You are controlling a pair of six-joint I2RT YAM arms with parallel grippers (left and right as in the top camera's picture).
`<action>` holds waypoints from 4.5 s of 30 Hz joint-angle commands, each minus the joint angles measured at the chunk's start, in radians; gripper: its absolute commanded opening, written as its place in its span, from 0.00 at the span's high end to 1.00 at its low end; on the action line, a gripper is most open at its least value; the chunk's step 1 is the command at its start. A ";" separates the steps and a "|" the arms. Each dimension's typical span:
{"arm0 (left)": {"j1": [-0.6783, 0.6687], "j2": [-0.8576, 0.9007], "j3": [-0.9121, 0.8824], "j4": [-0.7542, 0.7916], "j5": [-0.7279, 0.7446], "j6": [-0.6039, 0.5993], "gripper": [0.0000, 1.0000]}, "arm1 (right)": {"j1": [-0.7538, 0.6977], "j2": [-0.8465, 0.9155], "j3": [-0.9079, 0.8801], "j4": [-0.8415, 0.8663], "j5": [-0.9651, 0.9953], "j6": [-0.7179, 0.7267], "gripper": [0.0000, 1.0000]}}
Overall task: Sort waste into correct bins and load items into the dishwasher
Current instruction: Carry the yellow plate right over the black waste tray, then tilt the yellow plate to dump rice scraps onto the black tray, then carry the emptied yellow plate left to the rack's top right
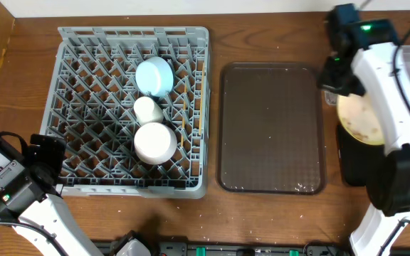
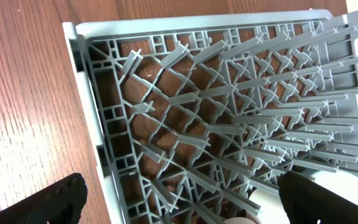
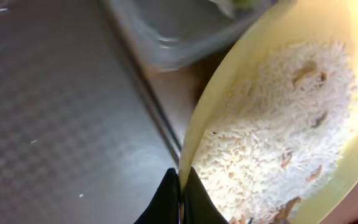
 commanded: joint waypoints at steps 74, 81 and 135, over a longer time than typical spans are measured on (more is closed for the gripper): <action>0.006 -0.001 0.024 -0.002 -0.003 -0.001 0.00 | -0.759 -0.018 -0.121 -0.126 -1.148 -0.454 0.99; 0.006 -0.001 0.023 -0.002 -0.003 -0.001 0.00 | -0.773 -0.017 -0.121 -0.133 -1.165 -0.406 0.99; 0.006 -0.001 0.023 -0.002 -0.003 -0.001 0.00 | 0.216 -0.092 -0.118 1.123 -1.124 0.113 0.99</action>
